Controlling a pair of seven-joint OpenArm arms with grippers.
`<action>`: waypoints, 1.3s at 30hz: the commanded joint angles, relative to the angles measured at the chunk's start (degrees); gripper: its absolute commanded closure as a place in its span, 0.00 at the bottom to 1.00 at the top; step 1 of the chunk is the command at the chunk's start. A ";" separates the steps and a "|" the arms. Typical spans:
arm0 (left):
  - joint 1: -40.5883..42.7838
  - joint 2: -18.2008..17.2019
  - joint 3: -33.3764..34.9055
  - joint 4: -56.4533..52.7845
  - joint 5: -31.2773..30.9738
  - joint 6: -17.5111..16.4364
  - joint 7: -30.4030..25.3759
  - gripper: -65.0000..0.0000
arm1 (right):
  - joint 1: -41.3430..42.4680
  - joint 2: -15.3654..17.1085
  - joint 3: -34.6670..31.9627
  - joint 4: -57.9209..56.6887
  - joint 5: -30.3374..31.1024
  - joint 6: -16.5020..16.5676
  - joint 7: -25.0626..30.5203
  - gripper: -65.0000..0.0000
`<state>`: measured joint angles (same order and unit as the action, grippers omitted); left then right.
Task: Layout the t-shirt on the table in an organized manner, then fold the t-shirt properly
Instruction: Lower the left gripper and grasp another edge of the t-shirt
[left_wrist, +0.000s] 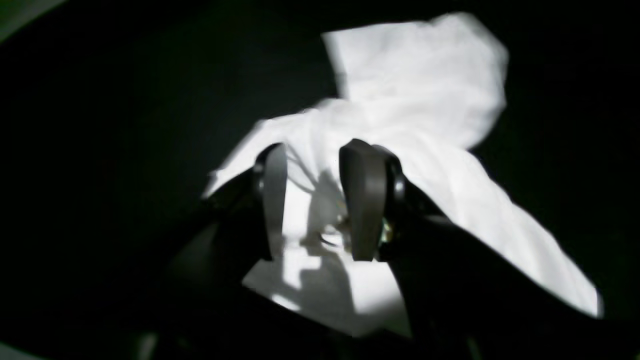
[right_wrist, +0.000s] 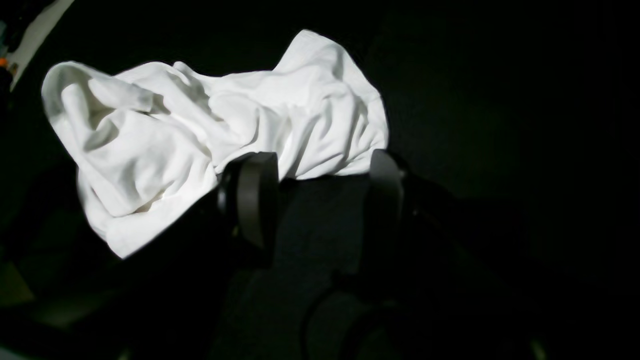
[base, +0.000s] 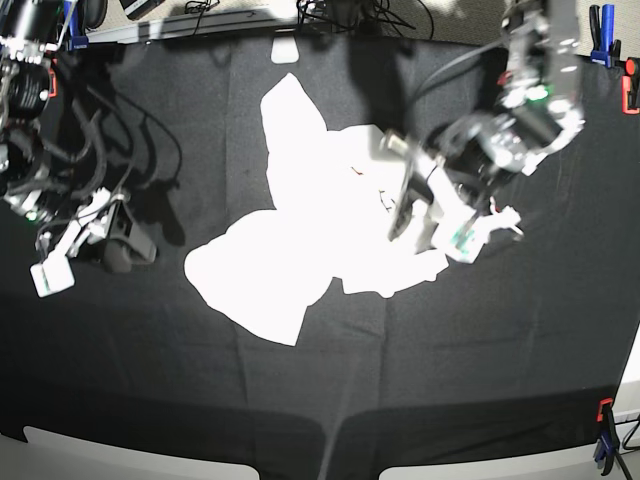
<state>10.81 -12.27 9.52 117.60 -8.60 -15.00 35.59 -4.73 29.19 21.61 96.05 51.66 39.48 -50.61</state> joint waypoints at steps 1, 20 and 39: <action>-1.18 -0.13 0.52 1.09 -0.24 1.01 -2.47 0.70 | 1.20 0.96 0.57 0.96 1.01 0.52 1.40 0.55; -6.05 1.11 1.57 -7.76 -8.85 5.25 1.07 0.49 | 1.38 0.96 0.57 0.96 0.96 0.52 -0.04 0.55; -6.08 1.16 7.54 -13.99 -9.88 6.49 -5.62 0.49 | 1.38 0.96 0.57 0.96 0.98 0.52 -0.04 0.55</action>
<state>5.65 -11.14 17.10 102.50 -18.20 -8.38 30.92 -4.25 29.19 21.61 96.05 51.20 39.48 -51.75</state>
